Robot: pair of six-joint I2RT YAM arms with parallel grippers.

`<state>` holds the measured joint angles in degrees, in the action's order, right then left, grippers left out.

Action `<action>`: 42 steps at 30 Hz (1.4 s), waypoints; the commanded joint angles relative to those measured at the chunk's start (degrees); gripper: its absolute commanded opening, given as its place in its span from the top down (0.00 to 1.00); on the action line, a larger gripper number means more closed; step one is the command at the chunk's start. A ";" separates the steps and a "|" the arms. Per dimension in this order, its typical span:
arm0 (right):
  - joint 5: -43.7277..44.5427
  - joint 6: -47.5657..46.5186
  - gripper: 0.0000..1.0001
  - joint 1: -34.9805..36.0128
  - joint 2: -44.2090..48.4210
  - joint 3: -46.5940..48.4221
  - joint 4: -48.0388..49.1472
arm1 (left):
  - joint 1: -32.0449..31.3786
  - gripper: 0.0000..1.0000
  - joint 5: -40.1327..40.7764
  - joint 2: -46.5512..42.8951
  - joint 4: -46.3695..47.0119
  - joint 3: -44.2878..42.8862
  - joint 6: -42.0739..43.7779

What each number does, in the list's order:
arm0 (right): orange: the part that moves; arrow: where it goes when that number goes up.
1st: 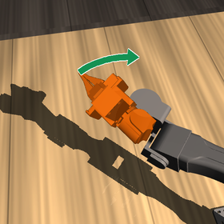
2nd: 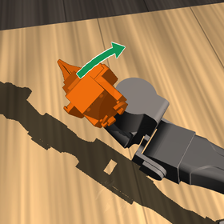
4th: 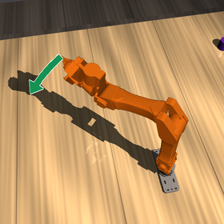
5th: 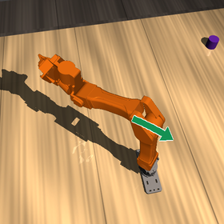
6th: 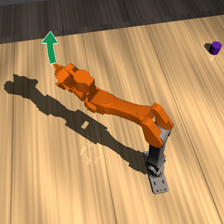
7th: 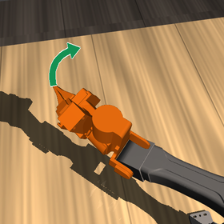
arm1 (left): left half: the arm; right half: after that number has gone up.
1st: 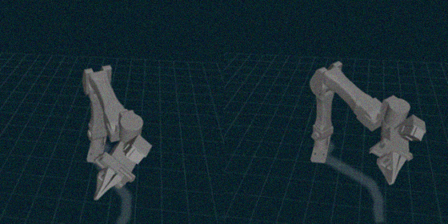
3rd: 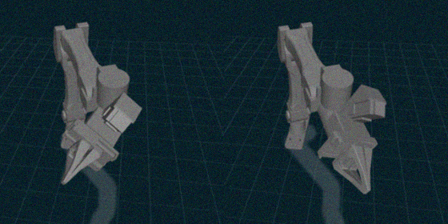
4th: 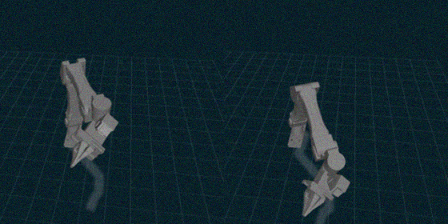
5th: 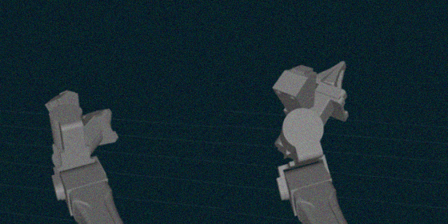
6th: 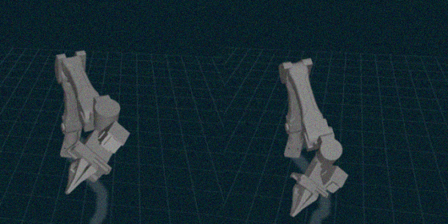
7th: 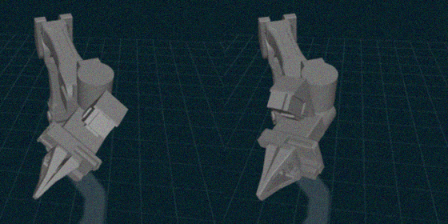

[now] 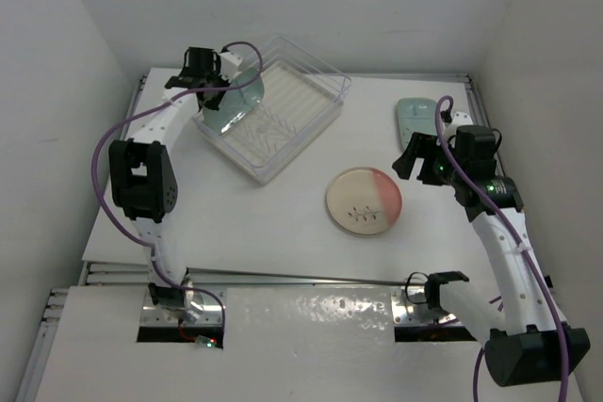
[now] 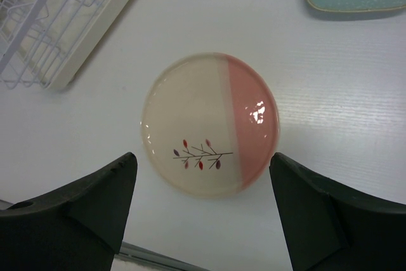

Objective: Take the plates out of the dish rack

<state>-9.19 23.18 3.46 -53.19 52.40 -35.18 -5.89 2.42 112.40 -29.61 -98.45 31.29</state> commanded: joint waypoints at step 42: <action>-7.76 31.03 0.25 0.93 -8.67 -0.55 30.41 | -0.88 1.00 -12.34 -18.87 18.70 -7.73 -31.97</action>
<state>-12.75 43.00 3.60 -58.17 51.44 -18.70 -6.46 -6.44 102.50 -25.34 -107.33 9.52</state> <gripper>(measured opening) 0.753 0.105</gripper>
